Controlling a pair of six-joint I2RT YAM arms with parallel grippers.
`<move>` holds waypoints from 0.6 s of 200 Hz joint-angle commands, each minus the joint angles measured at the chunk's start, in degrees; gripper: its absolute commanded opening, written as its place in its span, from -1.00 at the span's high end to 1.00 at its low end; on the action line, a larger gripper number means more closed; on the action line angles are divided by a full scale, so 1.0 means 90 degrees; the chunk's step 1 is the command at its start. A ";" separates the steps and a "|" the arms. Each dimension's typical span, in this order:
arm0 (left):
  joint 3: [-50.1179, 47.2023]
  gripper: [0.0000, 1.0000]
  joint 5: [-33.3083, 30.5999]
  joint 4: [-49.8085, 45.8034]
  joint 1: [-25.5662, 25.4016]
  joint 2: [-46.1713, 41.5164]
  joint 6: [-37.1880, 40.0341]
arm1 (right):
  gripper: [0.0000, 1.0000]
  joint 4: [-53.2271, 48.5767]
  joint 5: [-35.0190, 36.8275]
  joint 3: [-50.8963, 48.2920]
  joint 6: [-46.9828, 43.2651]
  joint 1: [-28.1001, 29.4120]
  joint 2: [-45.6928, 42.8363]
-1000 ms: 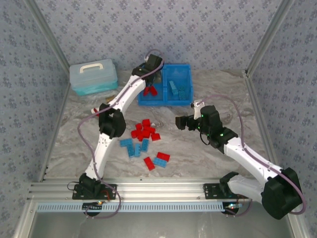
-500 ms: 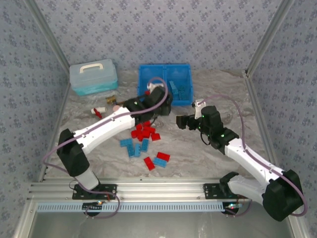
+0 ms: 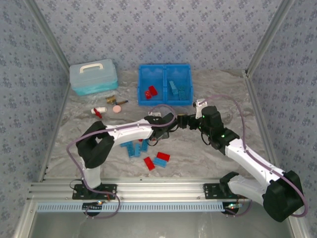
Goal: Sort the legos into containers by color
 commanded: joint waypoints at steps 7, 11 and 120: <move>0.0142 -0.38 -0.0133 0.0039 0.0034 0.0202 -0.0297 | -1.00 0.0053 0.0116 -0.0026 0.0066 0.0033 0.0017; 0.0118 -0.38 -0.0119 0.0056 0.0034 0.0226 -0.0318 | -1.00 0.0056 0.0108 -0.0023 0.0066 0.0031 0.0017; 0.0030 -0.30 0.0310 0.0242 0.0034 0.0796 -0.0477 | -1.00 0.0035 0.0071 -0.0025 0.0095 0.0060 -0.0051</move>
